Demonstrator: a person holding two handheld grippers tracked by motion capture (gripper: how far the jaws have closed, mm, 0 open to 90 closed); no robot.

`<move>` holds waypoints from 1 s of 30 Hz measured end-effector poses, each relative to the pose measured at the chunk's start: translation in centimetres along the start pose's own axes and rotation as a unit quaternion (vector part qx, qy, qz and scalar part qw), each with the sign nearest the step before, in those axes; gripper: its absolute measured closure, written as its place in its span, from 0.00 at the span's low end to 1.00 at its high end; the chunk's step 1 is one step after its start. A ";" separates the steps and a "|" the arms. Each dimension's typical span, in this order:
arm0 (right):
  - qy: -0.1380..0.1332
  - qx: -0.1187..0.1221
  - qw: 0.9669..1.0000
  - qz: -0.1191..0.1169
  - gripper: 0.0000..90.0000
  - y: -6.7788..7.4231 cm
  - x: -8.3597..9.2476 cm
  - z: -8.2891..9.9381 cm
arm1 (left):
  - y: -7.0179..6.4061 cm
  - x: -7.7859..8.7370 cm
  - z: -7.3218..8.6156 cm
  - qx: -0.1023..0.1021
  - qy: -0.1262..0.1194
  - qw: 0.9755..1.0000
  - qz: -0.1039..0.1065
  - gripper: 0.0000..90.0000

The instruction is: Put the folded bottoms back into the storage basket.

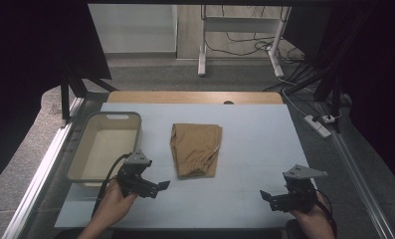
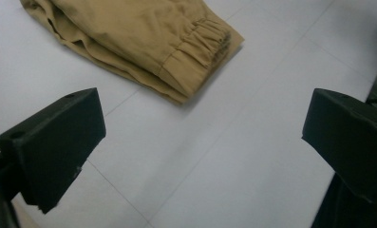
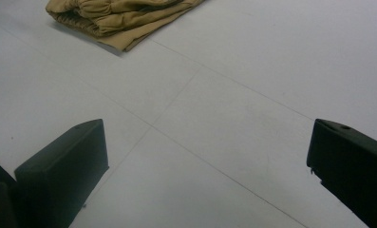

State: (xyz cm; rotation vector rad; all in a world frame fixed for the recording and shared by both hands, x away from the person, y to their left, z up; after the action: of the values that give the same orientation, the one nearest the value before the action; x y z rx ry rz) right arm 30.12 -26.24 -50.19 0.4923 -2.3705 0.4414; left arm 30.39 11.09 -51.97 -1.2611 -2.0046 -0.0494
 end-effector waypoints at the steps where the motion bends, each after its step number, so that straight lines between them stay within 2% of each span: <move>1: 0.000 0.000 1.000 0.000 0.00 0.0 0.0 0.0 | 0.2 -0.1 0.0 0.003 0.001 1.000 -0.001 0.00; 4: 0.000 0.001 1.000 0.000 0.00 0.0 0.0 0.0 | 0.6 -0.4 -0.2 0.016 0.002 1.000 -0.001 0.00; 12: 0.000 0.004 1.000 0.000 0.00 0.0 0.0 0.0 | 1.4 -1.5 -1.1 0.030 0.006 0.999 -0.007 0.00; 30: 0.000 0.008 1.000 -0.003 0.00 0.1 0.0 0.0 | 3.2 -4.2 -1.9 0.030 0.022 0.999 -0.011 0.00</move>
State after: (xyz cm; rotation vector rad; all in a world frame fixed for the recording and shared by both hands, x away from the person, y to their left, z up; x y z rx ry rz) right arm 30.07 -26.12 -50.25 0.5060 -2.3664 0.4584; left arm 34.95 8.82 -54.29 -1.1909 -1.9680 -0.0263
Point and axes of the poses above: each handheld gripper's, and its own axes: x roughly backward along the jaws, z roughly out of its underside, y roughly to its left, the point moved 8 cm from there along -x, roughly forward along the jaws, and after that the axes turned 14 degrees about z, right-handed, at the moved point
